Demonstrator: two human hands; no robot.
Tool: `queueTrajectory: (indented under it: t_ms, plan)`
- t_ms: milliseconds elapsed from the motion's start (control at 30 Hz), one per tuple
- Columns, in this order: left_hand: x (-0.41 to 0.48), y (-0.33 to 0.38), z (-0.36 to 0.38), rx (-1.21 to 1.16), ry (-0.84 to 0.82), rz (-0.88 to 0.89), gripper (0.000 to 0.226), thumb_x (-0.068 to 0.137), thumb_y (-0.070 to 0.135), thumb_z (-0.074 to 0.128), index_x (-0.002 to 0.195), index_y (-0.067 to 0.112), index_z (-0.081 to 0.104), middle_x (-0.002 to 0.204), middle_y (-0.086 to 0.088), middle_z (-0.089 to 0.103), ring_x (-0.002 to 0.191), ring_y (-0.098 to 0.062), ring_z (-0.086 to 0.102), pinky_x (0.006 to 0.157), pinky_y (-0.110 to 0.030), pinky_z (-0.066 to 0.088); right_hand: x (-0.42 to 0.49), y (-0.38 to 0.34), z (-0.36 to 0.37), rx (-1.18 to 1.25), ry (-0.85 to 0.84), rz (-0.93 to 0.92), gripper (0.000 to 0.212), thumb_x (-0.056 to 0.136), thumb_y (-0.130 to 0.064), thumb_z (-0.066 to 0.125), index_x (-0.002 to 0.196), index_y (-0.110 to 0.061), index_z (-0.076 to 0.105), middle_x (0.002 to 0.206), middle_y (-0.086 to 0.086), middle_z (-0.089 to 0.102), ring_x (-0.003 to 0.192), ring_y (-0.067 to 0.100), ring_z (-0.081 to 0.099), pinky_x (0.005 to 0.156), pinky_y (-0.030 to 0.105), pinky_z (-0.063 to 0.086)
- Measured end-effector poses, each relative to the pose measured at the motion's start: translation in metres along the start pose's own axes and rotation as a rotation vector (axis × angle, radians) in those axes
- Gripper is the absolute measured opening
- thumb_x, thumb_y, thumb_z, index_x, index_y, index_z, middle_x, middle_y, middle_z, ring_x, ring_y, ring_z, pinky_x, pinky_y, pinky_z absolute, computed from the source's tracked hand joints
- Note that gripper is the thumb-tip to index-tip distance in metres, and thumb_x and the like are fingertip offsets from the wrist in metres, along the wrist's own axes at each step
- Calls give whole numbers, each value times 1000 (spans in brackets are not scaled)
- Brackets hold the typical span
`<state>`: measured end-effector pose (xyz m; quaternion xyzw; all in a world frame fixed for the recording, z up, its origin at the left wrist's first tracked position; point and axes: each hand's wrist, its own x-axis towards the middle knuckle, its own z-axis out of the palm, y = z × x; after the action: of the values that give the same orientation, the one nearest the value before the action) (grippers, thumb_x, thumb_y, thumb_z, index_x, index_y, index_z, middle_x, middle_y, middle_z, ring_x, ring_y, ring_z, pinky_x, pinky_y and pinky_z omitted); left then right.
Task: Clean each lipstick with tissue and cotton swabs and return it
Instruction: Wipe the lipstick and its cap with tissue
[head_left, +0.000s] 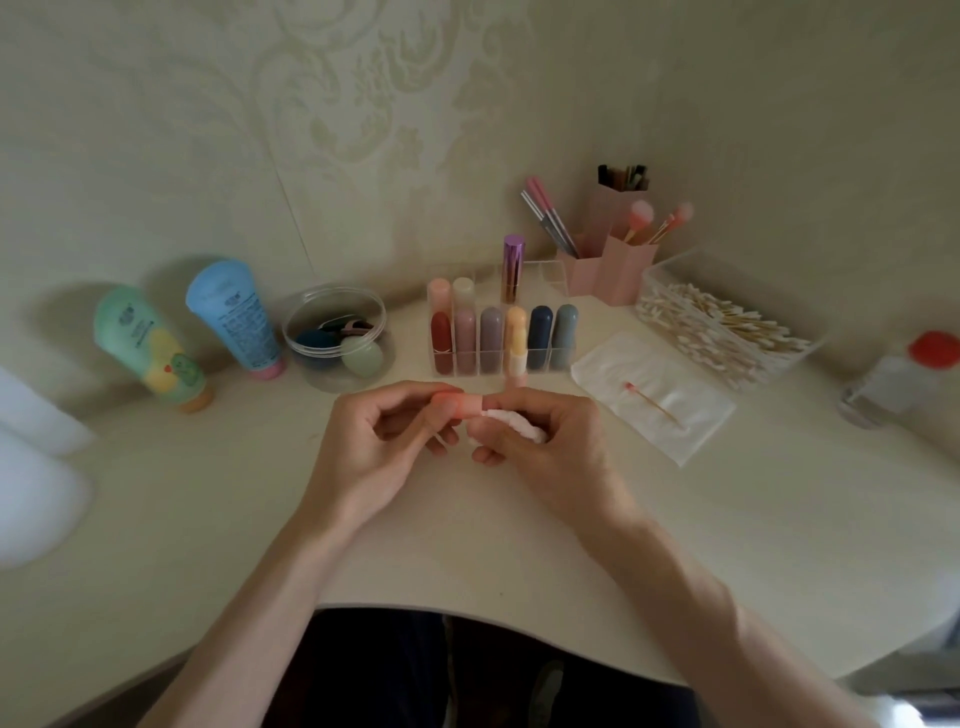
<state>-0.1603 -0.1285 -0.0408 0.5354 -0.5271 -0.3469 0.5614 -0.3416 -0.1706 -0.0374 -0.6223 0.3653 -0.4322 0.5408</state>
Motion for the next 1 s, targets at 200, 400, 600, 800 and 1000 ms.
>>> queueTrajectory:
  t_ms: [200,400,600,800,1000]
  plan:
    - [1,-2,-4,-41,54,-44,16,95,14,68,103,5,79,83,-14,77,68,-25,69,65,-30,58,0,-6,-16,117,-215,102,24,98,-7,69,121,-5,76,97,3,80,91,11,74,80,19,56]
    - [0,2,-2,-150,13,-92,25,91,19,65,102,1,78,76,-10,74,64,-20,68,59,-25,56,2,2,-7,-109,-51,-103,23,93,1,74,101,-21,75,88,0,79,77,13,77,71,22,59]
    - [-2,6,-2,-201,5,-129,25,91,20,65,100,2,79,76,-12,74,65,-21,70,62,-24,58,2,9,-3,-35,-64,-126,16,93,-1,74,108,-7,78,90,1,79,75,19,75,71,22,58]
    - [-4,8,-1,-130,36,-8,16,87,13,72,101,11,78,88,-8,80,74,-21,76,71,-23,60,-1,8,4,7,-31,-184,10,95,-1,71,102,-5,77,78,0,75,67,13,70,68,19,54]
    - [-3,4,4,-75,61,14,25,81,7,78,104,17,76,82,0,80,72,-13,75,73,-20,58,2,10,5,-1,-5,-185,10,100,-8,67,102,-2,75,75,0,71,64,14,66,64,26,55]
